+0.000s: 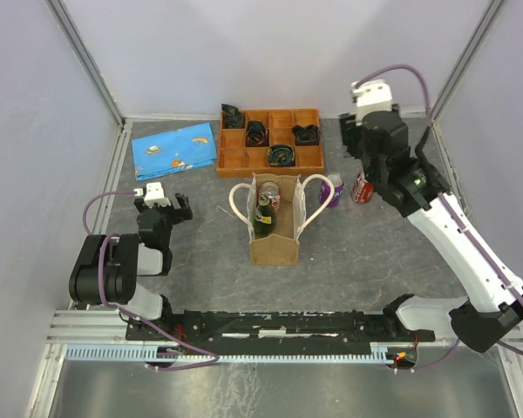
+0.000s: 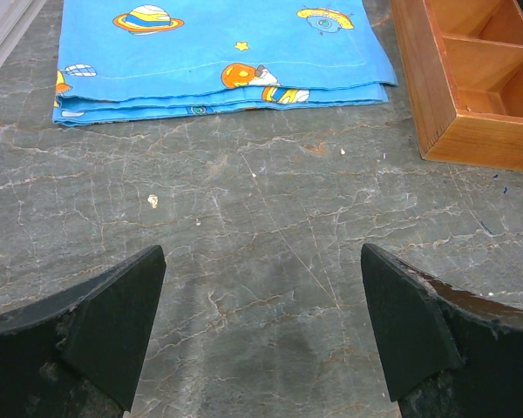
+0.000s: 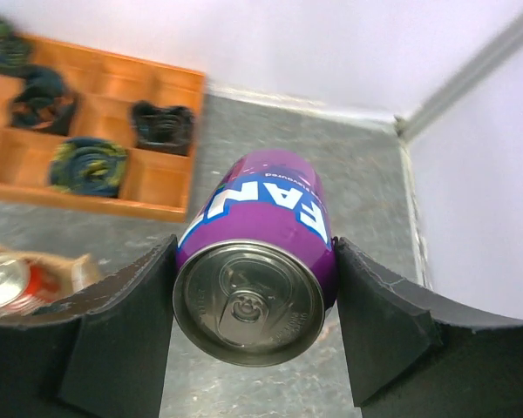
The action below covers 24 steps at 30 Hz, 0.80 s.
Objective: Take the beverage out of the canvas bag
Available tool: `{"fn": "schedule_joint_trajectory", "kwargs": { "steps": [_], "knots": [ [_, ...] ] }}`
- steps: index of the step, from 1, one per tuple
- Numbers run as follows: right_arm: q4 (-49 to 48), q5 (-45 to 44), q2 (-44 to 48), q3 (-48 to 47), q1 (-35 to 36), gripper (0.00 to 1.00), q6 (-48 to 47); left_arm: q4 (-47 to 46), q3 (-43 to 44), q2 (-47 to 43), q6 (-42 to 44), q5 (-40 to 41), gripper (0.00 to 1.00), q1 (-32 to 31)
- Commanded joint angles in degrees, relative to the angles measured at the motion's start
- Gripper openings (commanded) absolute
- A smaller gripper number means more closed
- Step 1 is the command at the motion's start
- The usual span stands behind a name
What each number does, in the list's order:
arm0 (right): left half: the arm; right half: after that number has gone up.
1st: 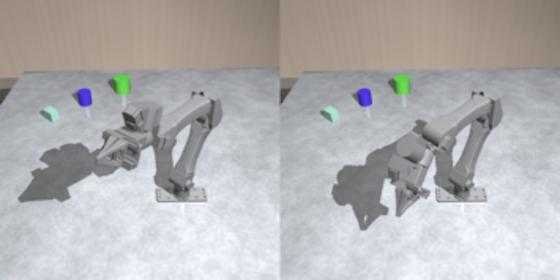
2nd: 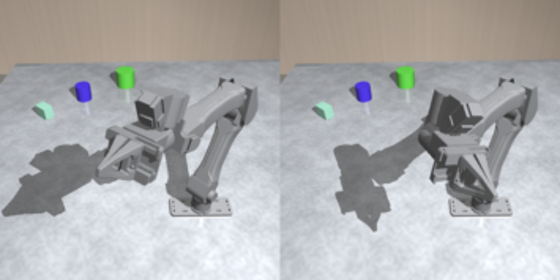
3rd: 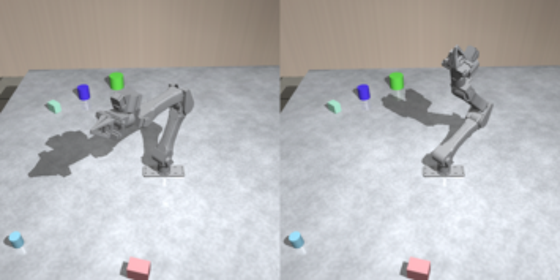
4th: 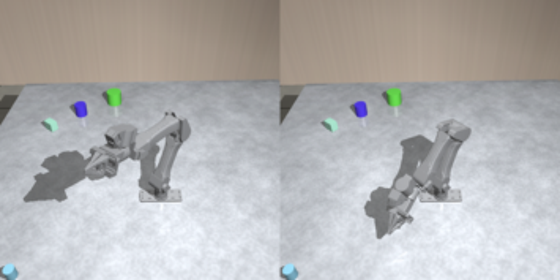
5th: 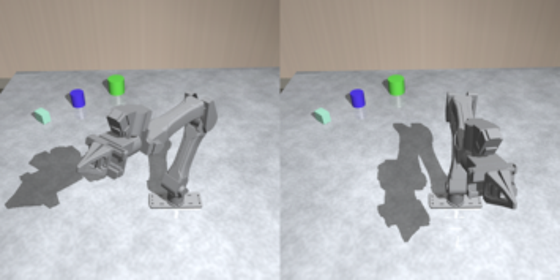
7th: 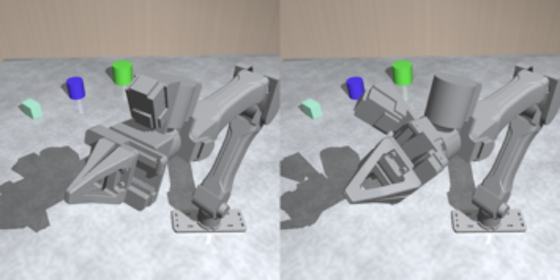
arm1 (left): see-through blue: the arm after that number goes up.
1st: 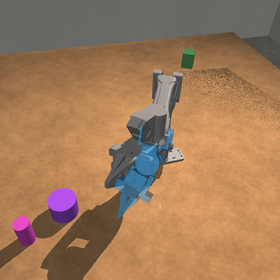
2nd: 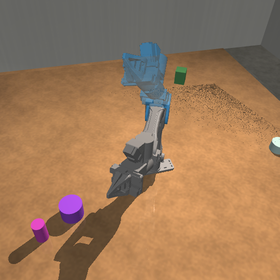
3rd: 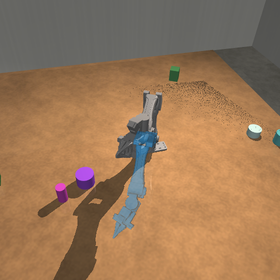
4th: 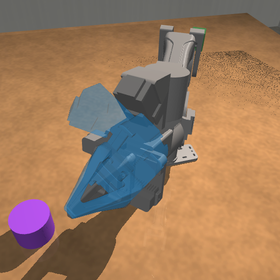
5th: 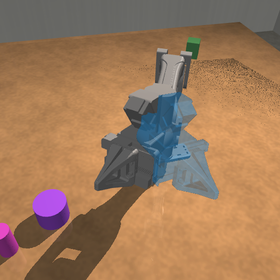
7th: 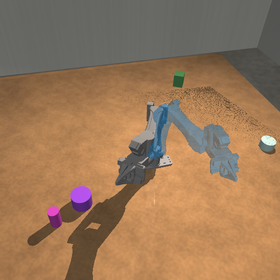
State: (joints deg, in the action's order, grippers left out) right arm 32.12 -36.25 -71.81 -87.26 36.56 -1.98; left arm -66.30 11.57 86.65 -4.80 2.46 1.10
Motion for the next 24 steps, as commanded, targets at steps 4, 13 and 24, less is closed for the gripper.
{"fn": "schedule_joint_trajectory", "kwargs": {
  "steps": [4, 13, 24],
  "knots": [
    [1.98, 3.94, 2.34, 6.24, -17.37, 0.00, 13.82, -2.25, 1.34, 0.38, 2.42, 0.04, 0.99, -0.31],
    [3.21, 10.90, 3.38, 19.50, -21.86, 0.00, 23.75, -2.16, 1.35, 0.35, 2.47, 0.09, 0.99, -0.41],
    [-0.43, 15.85, 4.37, 30.66, -22.10, 0.00, 28.69, -2.15, 1.35, 0.39, 2.45, 0.09, 0.99, -0.42]
  ]
}}
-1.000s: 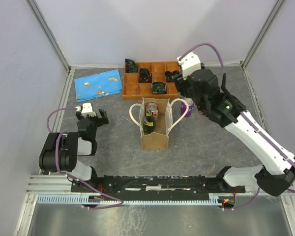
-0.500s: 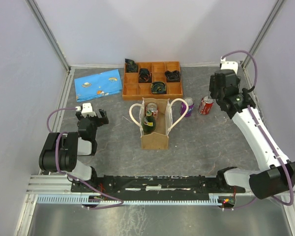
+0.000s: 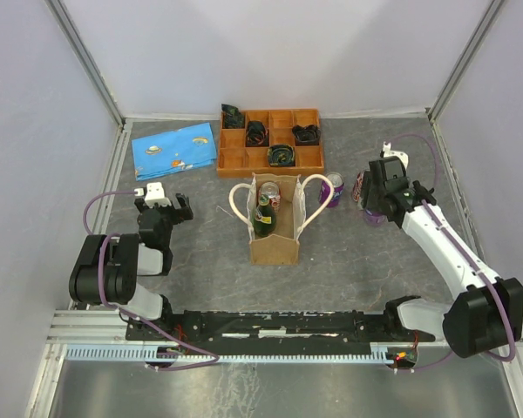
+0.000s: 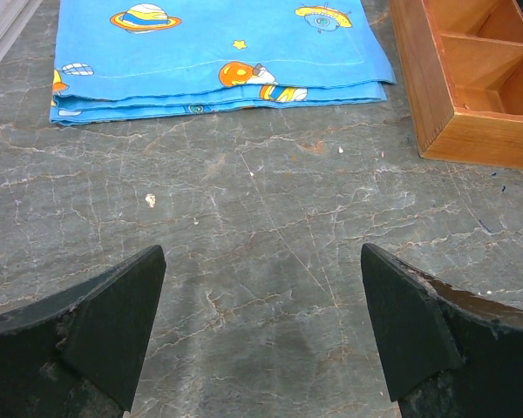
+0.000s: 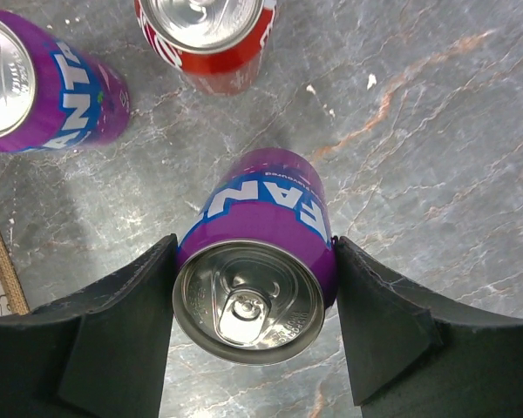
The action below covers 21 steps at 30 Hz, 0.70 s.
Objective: Take the beverage out of the canvas bag
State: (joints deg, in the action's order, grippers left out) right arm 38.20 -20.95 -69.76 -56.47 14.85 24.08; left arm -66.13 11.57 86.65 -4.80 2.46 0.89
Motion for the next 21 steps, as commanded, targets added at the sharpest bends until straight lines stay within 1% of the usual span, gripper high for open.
{"fn": "schedule_joint_trajectory", "kwargs": {
  "steps": [1, 10, 15, 21],
  "knots": [
    [-6.61, 0.68, 2.03, 0.13, -0.54, 0.00, 2.91, -2.33, 1.35, 0.41, 2.43, 0.09, 0.99, -0.18],
    [-7.63, 5.54, -1.79, 1.31, -3.65, 0.00, 4.73, -2.30, 1.35, 0.39, 2.42, 0.10, 0.99, -0.18],
    [-7.22, 7.33, -3.55, 1.19, -4.94, 0.04, 5.43, -2.30, 1.35, 0.35, 2.45, 0.10, 0.99, -0.15],
    [-6.14, 9.21, -5.47, 0.84, -6.24, 0.06, 6.31, -2.30, 1.39, 0.36, 2.42, 0.09, 0.99, -0.18]
  ]
}}
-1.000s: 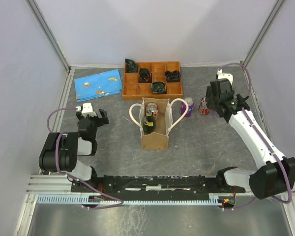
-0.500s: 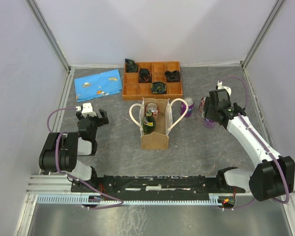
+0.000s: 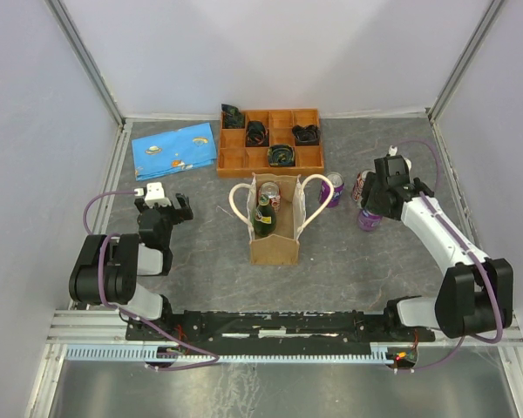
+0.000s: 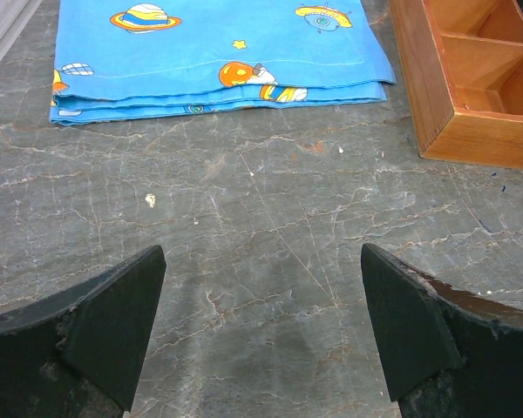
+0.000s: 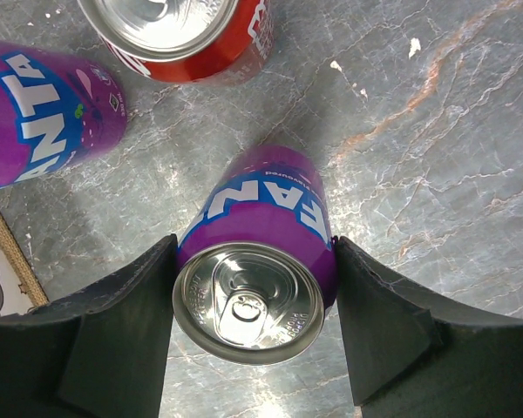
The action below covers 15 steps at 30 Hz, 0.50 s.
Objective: Take the beverage out of the canvas bag
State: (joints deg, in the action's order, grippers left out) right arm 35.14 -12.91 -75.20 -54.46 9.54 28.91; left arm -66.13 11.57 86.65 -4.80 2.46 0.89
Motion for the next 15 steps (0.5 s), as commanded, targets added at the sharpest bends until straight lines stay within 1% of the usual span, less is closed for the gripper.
{"fn": "schedule_joint_trajectory", "kwargs": {
  "steps": [1, 4, 5, 6, 7, 9, 10, 12, 13, 14, 15],
  "knots": [
    [-2.86, 1.66, -0.34, -1.25, -1.13, 0.06, 1.64, -2.30, 1.35, 0.36, 2.42, 0.09, 0.99, -0.18],
    [-2.22, 2.18, -0.84, -1.14, -1.54, 0.06, 2.07, -2.31, 1.35, 0.35, 2.43, 0.10, 0.99, -0.18],
    [-2.11, 2.26, -1.05, -1.02, -1.59, 0.08, 2.17, -2.34, 1.35, 0.35, 2.42, 0.09, 0.99, -0.18],
    [-2.09, 2.41, -1.26, -0.88, -1.71, 0.13, 2.05, -2.32, 1.35, 0.29, 2.45, 0.09, 0.99, -0.18],
    [-2.02, 2.63, -1.43, -0.79, -1.81, 0.26, 2.08, -2.34, 1.35, 0.35, 2.43, 0.09, 0.99, -0.17],
    [-1.73, 2.79, -1.94, -0.82, -1.91, 0.56, 2.24, -2.32, 1.35, 0.36, 2.45, 0.15, 0.99, -0.18],
    [-1.35, 2.63, -2.22, -0.95, -1.89, 0.67, 2.43, -2.27, 1.35, 0.33, 2.43, 0.10, 0.99, -0.18],
    [-0.76, 2.37, -2.97, -1.09, -1.89, 0.81, 2.51, -2.26, 1.35, 0.37, 2.44, 0.09, 0.99, -0.19],
    [-0.48, 2.28, -3.17, -1.18, -1.89, 0.93, 2.60, -2.30, 1.30, 0.34, 2.47, 0.16, 0.99, -0.20],
    [-0.43, 2.27, -3.24, -1.10, -1.89, 0.98, 2.63, -2.32, 1.34, 0.37, 2.43, 0.12, 0.99, -0.21],
    [-0.42, 2.27, -3.18, -1.15, -1.93, 0.99, 2.64, -2.30, 1.35, 0.33, 2.43, 0.09, 0.99, -0.19]
  ]
}}
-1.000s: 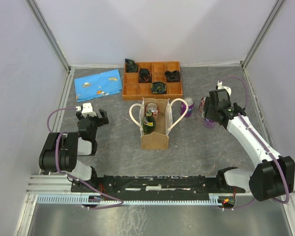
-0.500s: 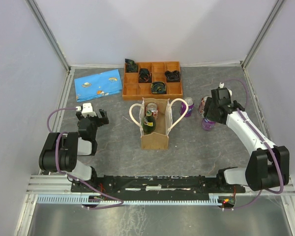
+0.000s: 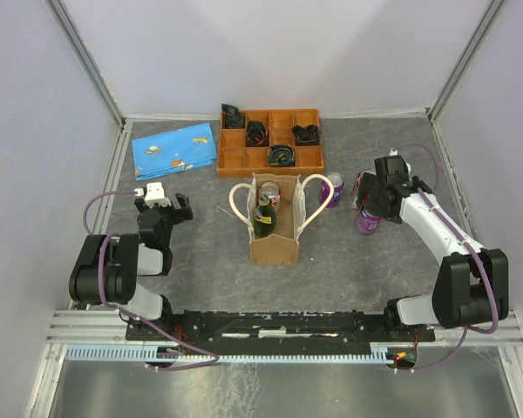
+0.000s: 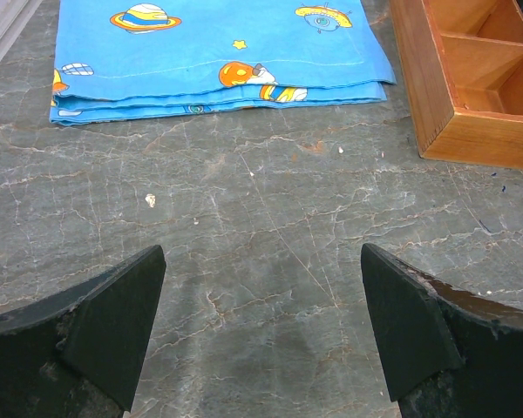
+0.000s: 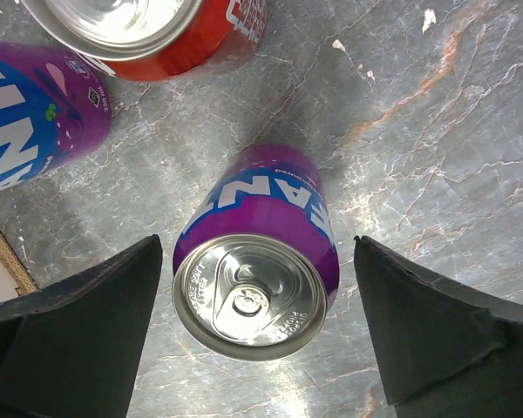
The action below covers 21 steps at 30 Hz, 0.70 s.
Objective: Take the beverage out of the canvas bag
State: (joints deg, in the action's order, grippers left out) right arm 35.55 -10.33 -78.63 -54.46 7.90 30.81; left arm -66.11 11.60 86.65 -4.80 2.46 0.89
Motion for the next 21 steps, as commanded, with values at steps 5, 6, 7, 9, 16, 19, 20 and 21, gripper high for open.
{"fn": "schedule_joint_trajectory", "kwargs": {
  "steps": [5, 6, 7, 9, 16, 19, 20, 21],
  "knots": [
    [-0.54, -2.32, 2.60, -2.09, -0.26, 0.99, 0.43, -2.36, 1.31, 0.36, 2.45, 0.11, 0.99, -0.18],
    [-0.53, -2.94, 3.71, -2.67, -0.27, 0.99, 0.17, -2.35, 1.32, 0.39, 2.43, 0.11, 0.99, -0.18],
    [-0.57, -3.35, 4.85, -3.29, -0.26, 0.99, -0.13, -2.29, 1.32, 0.36, 2.42, 0.09, 0.99, -0.18],
    [-0.72, -4.32, 7.53, -5.33, -0.22, 0.99, -0.74, -2.36, 1.32, 0.35, 2.43, 0.11, 0.99, -0.20],
    [-5.46, -4.63, 17.77, -9.64, 2.23, 0.99, -3.43, -2.35, 1.32, 0.36, 2.42, 0.17, 0.99, -0.18],
    [-7.60, -3.24, 20.09, -12.22, 5.40, 0.98, -5.51, -2.31, 1.39, 0.33, 2.47, 0.22, 0.99, -0.16],
    [-7.95, -2.83, 20.13, -13.39, 6.99, 0.97, -6.51, -2.35, 1.29, 0.38, 2.43, 0.18, 0.99, -0.18],
    [-8.00, -2.59, 19.85, -14.72, 8.69, 0.96, -7.46, -2.36, 1.32, 0.36, 2.43, 0.19, 0.99, -0.16]
  ]
}}
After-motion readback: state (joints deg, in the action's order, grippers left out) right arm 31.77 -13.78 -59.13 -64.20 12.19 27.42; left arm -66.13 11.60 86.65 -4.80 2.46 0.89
